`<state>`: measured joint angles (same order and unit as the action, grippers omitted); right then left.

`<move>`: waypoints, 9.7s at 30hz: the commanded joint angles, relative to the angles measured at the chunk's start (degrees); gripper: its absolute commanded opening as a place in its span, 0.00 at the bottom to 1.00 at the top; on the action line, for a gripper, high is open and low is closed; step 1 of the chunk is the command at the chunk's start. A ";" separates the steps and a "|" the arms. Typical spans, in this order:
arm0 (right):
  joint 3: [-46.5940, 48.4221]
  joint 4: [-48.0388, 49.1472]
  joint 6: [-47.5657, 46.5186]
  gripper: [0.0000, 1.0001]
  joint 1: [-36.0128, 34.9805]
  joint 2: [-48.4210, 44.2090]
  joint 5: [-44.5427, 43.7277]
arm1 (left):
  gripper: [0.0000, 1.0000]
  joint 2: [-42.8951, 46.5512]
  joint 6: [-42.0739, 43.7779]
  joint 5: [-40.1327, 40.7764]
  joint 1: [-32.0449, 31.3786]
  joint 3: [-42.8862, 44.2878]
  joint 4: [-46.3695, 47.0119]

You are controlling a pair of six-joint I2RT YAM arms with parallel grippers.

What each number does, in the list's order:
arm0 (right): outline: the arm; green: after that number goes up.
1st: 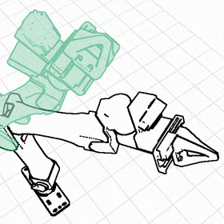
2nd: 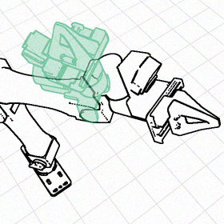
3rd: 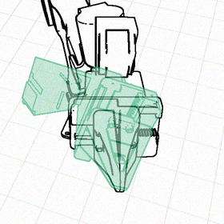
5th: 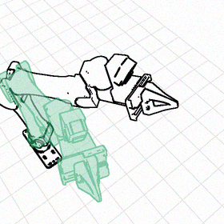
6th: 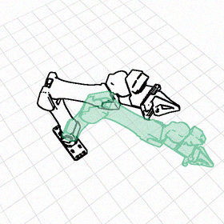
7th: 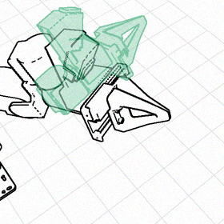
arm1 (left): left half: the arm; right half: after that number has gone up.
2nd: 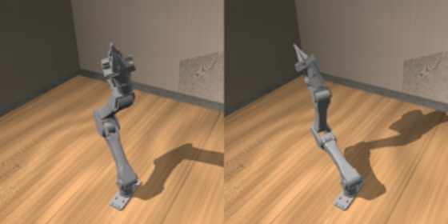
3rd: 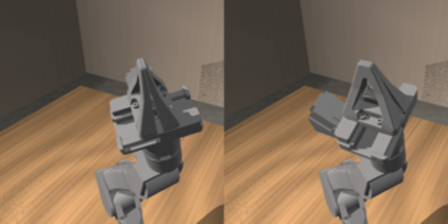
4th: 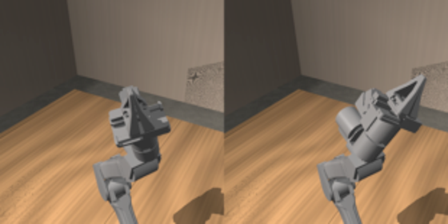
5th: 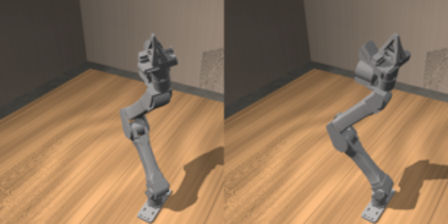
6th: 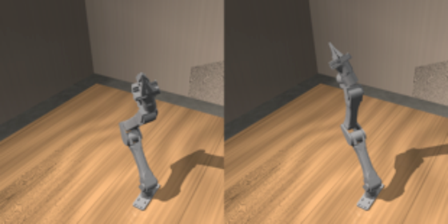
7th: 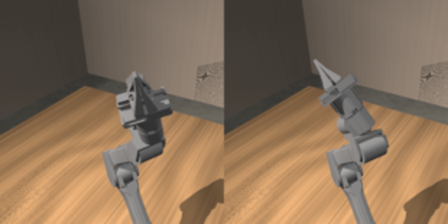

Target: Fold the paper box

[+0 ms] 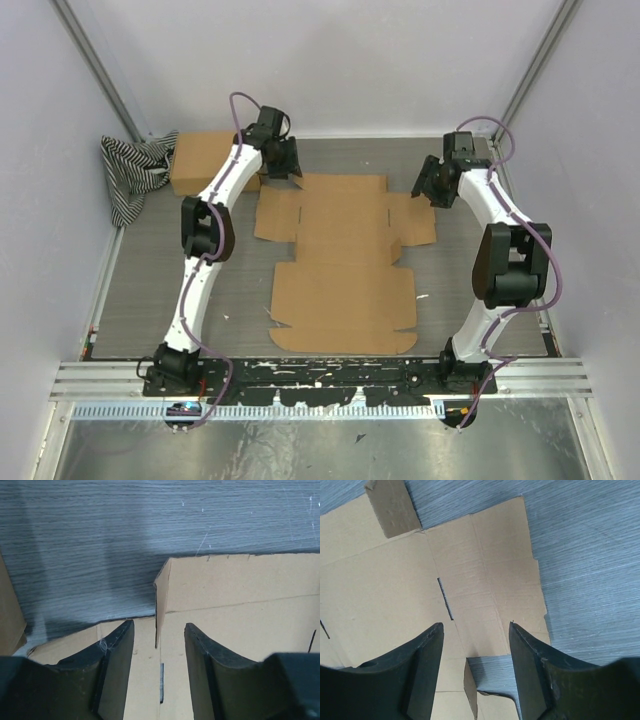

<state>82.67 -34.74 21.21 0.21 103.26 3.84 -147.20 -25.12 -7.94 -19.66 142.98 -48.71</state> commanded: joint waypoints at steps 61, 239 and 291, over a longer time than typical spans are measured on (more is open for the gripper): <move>21.99 -16.47 -8.85 0.43 -3.96 -5.10 6.65 | 0.00 56.89 26.81 4.09 -10.56 -83.06 84.15; -3.02 24.16 -8.75 0.47 -3.56 -23.04 -15.51 | 0.00 62.39 21.16 30.40 -13.91 -83.13 72.31; -33.07 29.06 -11.86 0.58 -12.05 -30.79 18.06 | 0.00 63.53 18.19 23.29 -14.09 -118.02 117.21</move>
<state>45.63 -9.63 9.28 -11.57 72.79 17.93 -85.19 -6.68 18.59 -33.58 27.09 60.62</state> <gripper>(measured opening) 0.560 0.011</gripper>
